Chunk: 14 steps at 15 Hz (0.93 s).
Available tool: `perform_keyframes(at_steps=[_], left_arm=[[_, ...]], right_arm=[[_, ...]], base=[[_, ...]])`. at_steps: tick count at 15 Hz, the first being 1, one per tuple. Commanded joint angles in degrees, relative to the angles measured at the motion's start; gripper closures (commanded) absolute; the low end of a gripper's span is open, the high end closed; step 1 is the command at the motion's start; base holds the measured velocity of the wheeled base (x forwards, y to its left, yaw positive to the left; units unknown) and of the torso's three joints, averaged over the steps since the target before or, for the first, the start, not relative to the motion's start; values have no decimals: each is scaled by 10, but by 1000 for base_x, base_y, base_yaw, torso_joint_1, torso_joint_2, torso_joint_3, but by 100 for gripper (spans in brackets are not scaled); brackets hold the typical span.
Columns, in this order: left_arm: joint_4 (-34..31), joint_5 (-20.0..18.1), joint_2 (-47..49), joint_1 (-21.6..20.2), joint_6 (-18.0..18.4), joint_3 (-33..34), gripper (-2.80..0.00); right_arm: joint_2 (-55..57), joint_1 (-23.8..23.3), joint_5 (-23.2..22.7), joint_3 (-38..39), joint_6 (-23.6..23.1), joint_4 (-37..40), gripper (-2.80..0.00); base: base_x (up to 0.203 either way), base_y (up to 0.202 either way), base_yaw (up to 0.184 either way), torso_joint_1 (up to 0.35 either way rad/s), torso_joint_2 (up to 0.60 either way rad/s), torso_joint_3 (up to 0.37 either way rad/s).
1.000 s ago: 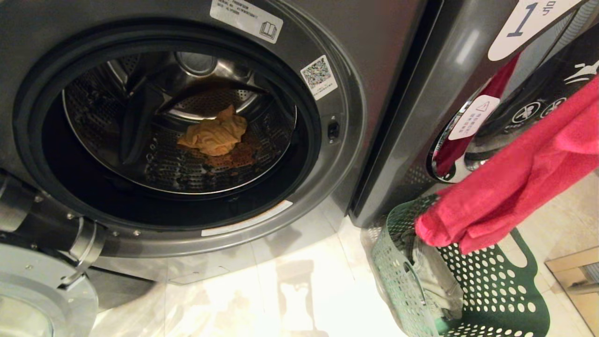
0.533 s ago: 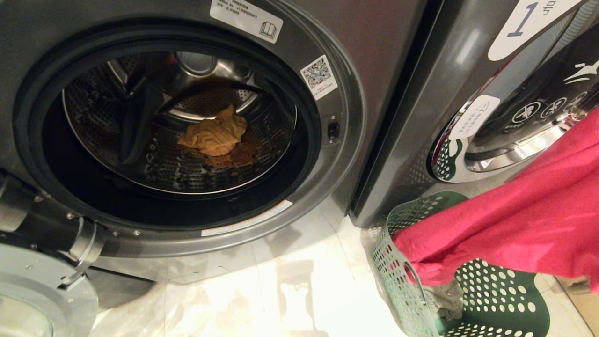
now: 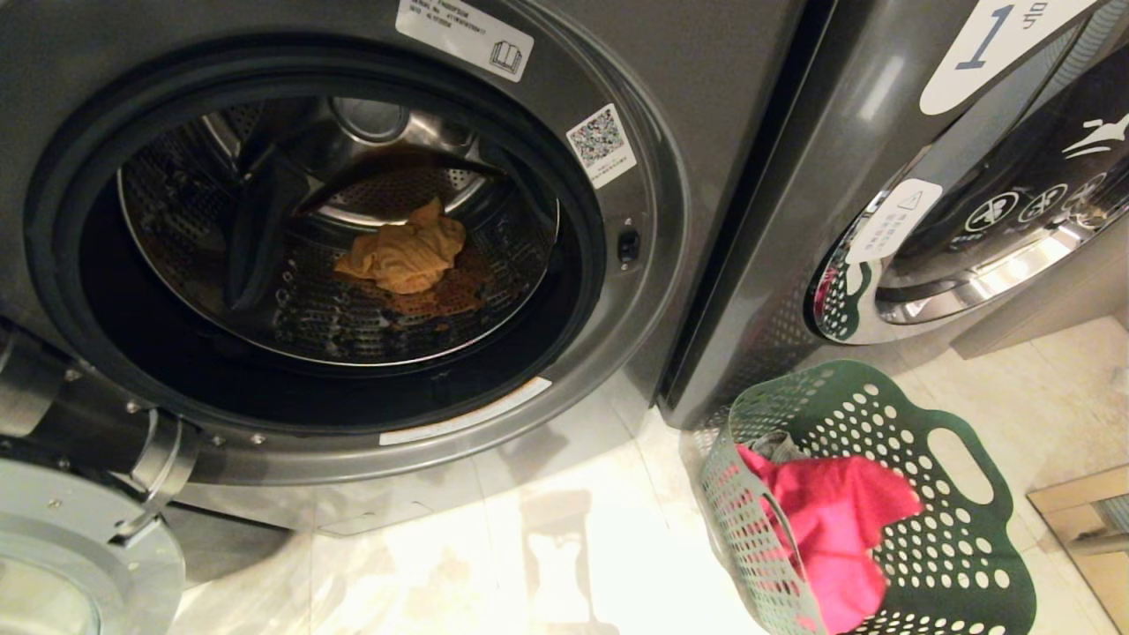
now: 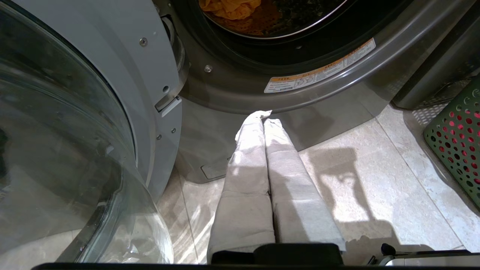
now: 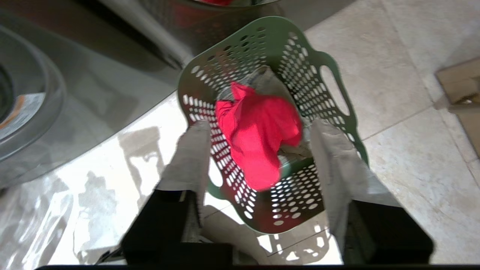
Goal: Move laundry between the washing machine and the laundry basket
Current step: Pick a cloth and place it into the basket
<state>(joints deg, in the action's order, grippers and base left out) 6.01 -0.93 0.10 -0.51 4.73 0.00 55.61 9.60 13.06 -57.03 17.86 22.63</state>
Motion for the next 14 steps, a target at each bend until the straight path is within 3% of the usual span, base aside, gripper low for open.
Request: perform_keyframes(at_steps=[1,4,8,12,14], left_arm=[[1,0,0,0,0,23,0],[1,0,1,0,0,23,0],[1,0,1,0,1,23,0],[0,1,1,0,0,23,0],[0,1,1,0,1,23,0]], right_arm=[[2,-13,1,2,-1,2,-280],[-1,-13,8,5,-13,3,-280],[-30,-13,9,40,-136,3,-280],[-57,-12,8,70,-196,2,-280],[-63,-12,8,77,-203,0,-280]], base=[[0,0,0,0,0,0],[0,0,0,0,0,0],[0,0,0,0,0,0],[0,0,0,0,0,0],[0,0,0,0,0,0]])
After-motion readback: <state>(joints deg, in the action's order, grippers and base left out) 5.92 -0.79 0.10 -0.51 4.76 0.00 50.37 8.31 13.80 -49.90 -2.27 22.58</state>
